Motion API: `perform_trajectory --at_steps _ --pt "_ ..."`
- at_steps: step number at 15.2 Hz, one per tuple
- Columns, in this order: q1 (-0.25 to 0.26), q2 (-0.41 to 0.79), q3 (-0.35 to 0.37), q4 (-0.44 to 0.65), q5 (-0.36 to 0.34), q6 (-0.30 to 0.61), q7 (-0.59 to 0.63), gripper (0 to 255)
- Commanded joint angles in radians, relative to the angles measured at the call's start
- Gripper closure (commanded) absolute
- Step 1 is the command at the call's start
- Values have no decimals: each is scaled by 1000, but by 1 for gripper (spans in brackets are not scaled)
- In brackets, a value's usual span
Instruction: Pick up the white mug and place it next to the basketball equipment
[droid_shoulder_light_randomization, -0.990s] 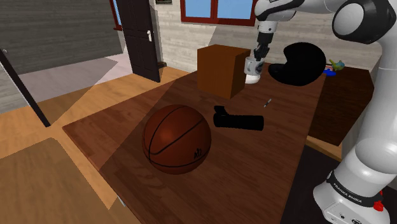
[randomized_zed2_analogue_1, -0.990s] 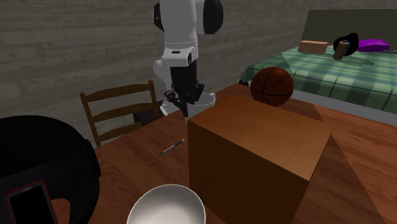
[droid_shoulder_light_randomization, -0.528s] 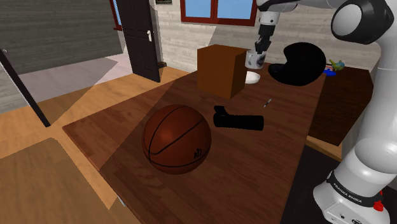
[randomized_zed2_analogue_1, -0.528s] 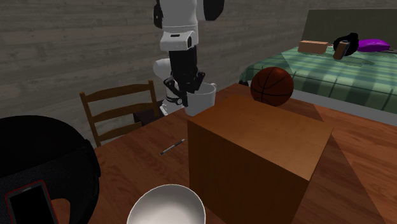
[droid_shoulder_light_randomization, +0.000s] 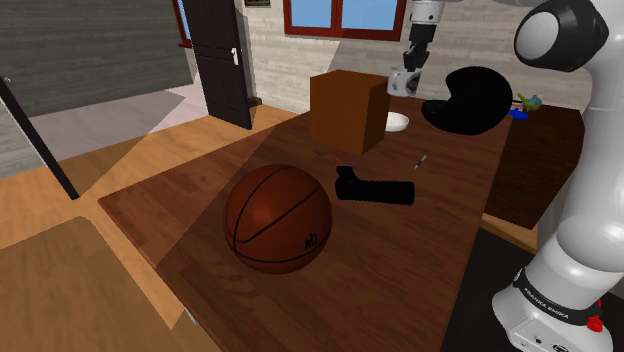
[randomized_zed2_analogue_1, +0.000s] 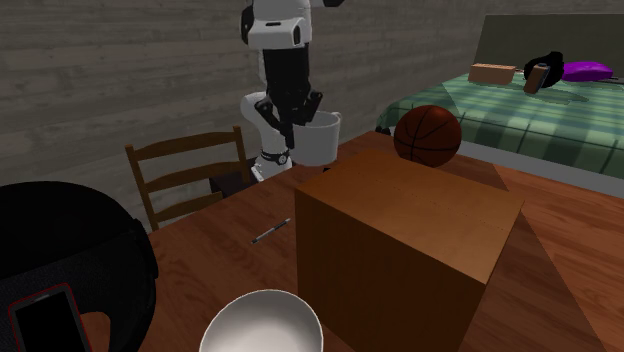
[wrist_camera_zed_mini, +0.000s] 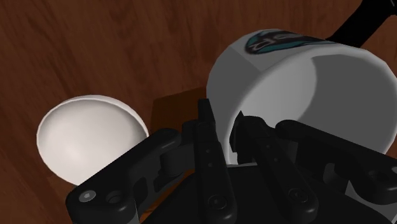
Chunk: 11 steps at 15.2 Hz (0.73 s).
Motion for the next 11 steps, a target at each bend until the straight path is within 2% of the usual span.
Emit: perform_trajectory --at_steps 1,9,11 --pt "-9 17 0 57 7 -40 0 255" --pt "-48 88 1 267 36 -181 3 255" --pt "17 -29 1 94 -9 -119 34 255"
